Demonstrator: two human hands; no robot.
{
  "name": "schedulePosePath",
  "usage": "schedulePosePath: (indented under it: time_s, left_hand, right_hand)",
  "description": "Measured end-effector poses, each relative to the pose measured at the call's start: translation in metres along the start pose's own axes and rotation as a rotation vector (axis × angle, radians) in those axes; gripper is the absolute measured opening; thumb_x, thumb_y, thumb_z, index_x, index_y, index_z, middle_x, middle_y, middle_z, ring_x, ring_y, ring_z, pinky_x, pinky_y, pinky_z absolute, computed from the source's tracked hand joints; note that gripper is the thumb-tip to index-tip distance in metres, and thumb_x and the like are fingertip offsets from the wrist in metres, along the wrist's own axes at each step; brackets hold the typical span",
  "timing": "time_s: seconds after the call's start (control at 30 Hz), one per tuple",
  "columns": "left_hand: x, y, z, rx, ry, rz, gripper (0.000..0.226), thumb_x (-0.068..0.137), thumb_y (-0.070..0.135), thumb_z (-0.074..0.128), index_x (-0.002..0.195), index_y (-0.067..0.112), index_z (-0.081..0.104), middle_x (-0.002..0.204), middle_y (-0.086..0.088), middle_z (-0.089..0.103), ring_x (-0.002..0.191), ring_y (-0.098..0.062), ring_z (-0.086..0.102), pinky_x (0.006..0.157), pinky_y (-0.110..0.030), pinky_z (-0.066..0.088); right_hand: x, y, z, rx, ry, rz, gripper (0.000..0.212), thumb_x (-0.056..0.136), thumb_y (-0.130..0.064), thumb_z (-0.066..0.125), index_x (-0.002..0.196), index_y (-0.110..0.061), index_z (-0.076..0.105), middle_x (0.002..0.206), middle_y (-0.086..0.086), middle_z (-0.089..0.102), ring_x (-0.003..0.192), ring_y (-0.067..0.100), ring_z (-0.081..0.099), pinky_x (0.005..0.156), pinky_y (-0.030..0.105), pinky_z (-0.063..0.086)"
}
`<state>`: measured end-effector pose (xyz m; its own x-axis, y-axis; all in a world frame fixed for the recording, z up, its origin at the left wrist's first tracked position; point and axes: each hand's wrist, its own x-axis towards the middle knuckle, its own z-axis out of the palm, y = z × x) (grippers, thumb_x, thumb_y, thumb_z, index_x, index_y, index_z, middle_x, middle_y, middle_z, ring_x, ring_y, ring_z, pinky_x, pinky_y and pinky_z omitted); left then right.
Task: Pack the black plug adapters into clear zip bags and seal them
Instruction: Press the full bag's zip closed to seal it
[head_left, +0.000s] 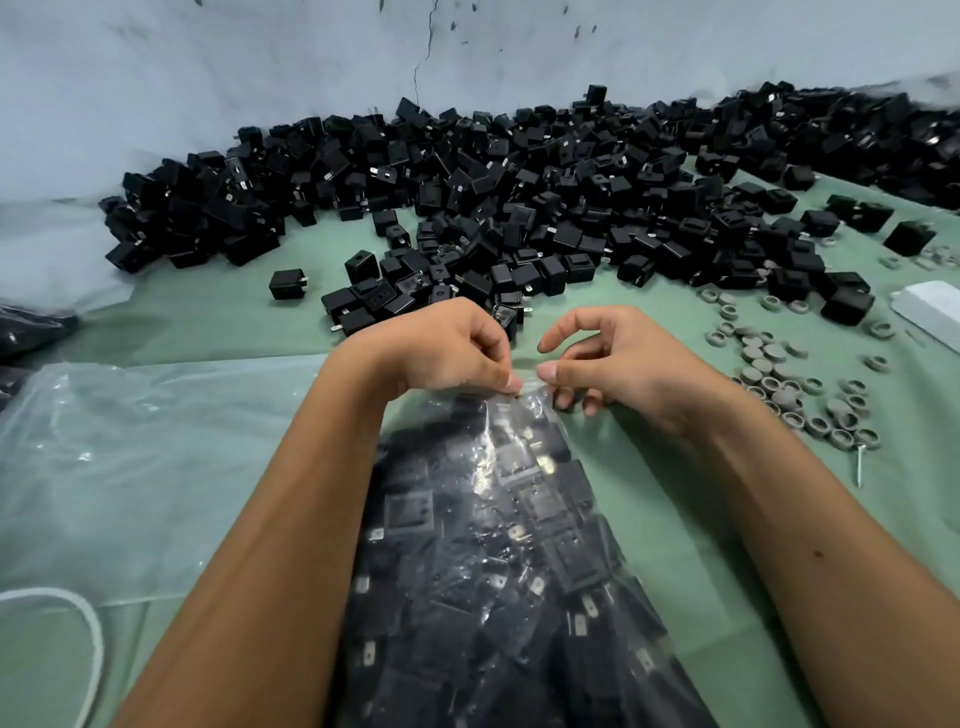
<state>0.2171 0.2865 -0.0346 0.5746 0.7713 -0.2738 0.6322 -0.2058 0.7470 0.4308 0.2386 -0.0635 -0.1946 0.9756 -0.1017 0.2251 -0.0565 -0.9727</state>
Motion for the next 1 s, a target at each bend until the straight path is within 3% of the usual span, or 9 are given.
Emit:
schedulePosePath:
  time_s: [0.17, 0.3, 0.37, 0.53, 0.67, 0.73, 0.83, 0.9, 1.0]
  left_hand:
    - [0.002, -0.001, 0.003, -0.062, 0.013, -0.001, 0.018, 0.085, 0.018, 0.083, 0.087, 0.003, 0.073, 0.072, -0.004, 0.071, 0.066, -0.012, 0.063, 0.069, -0.029, 0.053]
    - [0.002, -0.004, 0.007, -0.114, 0.049, -0.042, 0.018, 0.082, 0.015, 0.084, 0.096, 0.009, 0.074, 0.091, -0.014, 0.077, 0.087, -0.025, 0.073, 0.094, -0.051, 0.059]
    - [0.001, -0.004, 0.009, -0.120, 0.040, -0.039, 0.015, 0.083, 0.018, 0.084, 0.094, 0.010, 0.077, 0.093, -0.013, 0.078, 0.093, -0.028, 0.074, 0.098, -0.052, 0.056]
    - [0.004, 0.002, 0.013, -0.119, 0.027, -0.010, 0.010, 0.087, 0.018, 0.080, 0.091, 0.009, 0.079, 0.088, -0.009, 0.079, 0.082, -0.018, 0.072, 0.099, -0.043, 0.056]
    - [0.005, 0.003, 0.016, -0.112, 0.024, -0.038, 0.011, 0.087, 0.018, 0.080, 0.091, 0.008, 0.078, 0.092, -0.012, 0.078, 0.087, -0.024, 0.070, 0.100, -0.055, 0.054]
    - [0.006, 0.003, 0.015, -0.085, 0.024, -0.038, 0.012, 0.087, 0.021, 0.080, 0.089, 0.009, 0.078, 0.090, -0.012, 0.077, 0.086, -0.022, 0.068, 0.100, -0.051, 0.055]
    - [0.007, 0.002, 0.014, -0.045, 0.027, 0.004, 0.011, 0.090, 0.022, 0.078, 0.085, 0.011, 0.078, 0.070, 0.004, 0.072, 0.068, -0.007, 0.062, 0.076, -0.029, 0.057]
    - [0.006, 0.003, 0.015, -0.001, 0.030, 0.052, 0.014, 0.093, 0.019, 0.075, 0.084, 0.009, 0.076, 0.057, 0.011, 0.063, 0.051, -0.001, 0.051, 0.054, -0.015, 0.042]
    - [0.004, 0.005, 0.016, 0.074, 0.022, 0.099, 0.020, 0.096, 0.021, 0.071, 0.082, 0.008, 0.074, 0.056, 0.007, 0.054, 0.048, -0.005, 0.040, 0.048, -0.018, 0.033]
  right_hand:
    - [0.000, -0.001, 0.000, 0.069, 0.007, 0.043, 0.033, 0.076, 0.000, 0.082, 0.104, -0.001, 0.064, 0.072, 0.018, 0.073, 0.054, 0.017, 0.066, 0.049, 0.021, 0.053]
    - [0.002, -0.001, -0.002, 0.192, 0.006, 0.108, 0.043, 0.064, -0.006, 0.083, 0.102, -0.001, 0.063, 0.073, 0.016, 0.073, 0.058, 0.017, 0.067, 0.051, 0.020, 0.055]
    - [0.002, -0.001, -0.001, 0.215, 0.008, 0.114, 0.043, 0.064, -0.005, 0.082, 0.101, -0.001, 0.062, 0.072, 0.015, 0.073, 0.056, 0.016, 0.067, 0.050, 0.019, 0.055]
    - [0.001, -0.002, 0.004, 0.234, 0.036, 0.096, 0.036, 0.065, -0.001, 0.080, 0.094, -0.003, 0.058, 0.068, 0.016, 0.071, 0.052, 0.016, 0.066, 0.046, 0.019, 0.053]
    - [-0.001, -0.003, 0.006, 0.196, 0.083, 0.065, 0.032, 0.077, 0.010, 0.078, 0.091, -0.006, 0.055, 0.073, 0.020, 0.073, 0.052, 0.018, 0.066, 0.046, 0.020, 0.052]
    - [-0.002, -0.005, 0.006, 0.175, 0.095, 0.051, 0.032, 0.077, 0.010, 0.079, 0.090, -0.007, 0.055, 0.078, 0.024, 0.074, 0.053, 0.019, 0.066, 0.046, 0.021, 0.052]
    - [-0.003, -0.005, 0.007, 0.154, 0.097, 0.045, 0.032, 0.077, 0.009, 0.079, 0.087, -0.008, 0.054, 0.085, 0.030, 0.074, 0.055, 0.022, 0.065, 0.046, 0.022, 0.052]
    - [-0.002, -0.004, 0.006, 0.151, 0.101, 0.050, 0.031, 0.078, 0.010, 0.079, 0.086, -0.008, 0.054, 0.087, 0.031, 0.073, 0.056, 0.023, 0.066, 0.046, 0.022, 0.053]
    - [-0.002, -0.004, 0.005, 0.157, 0.094, 0.058, 0.030, 0.079, 0.009, 0.078, 0.086, -0.008, 0.055, 0.083, 0.029, 0.074, 0.055, 0.022, 0.065, 0.046, 0.022, 0.053]
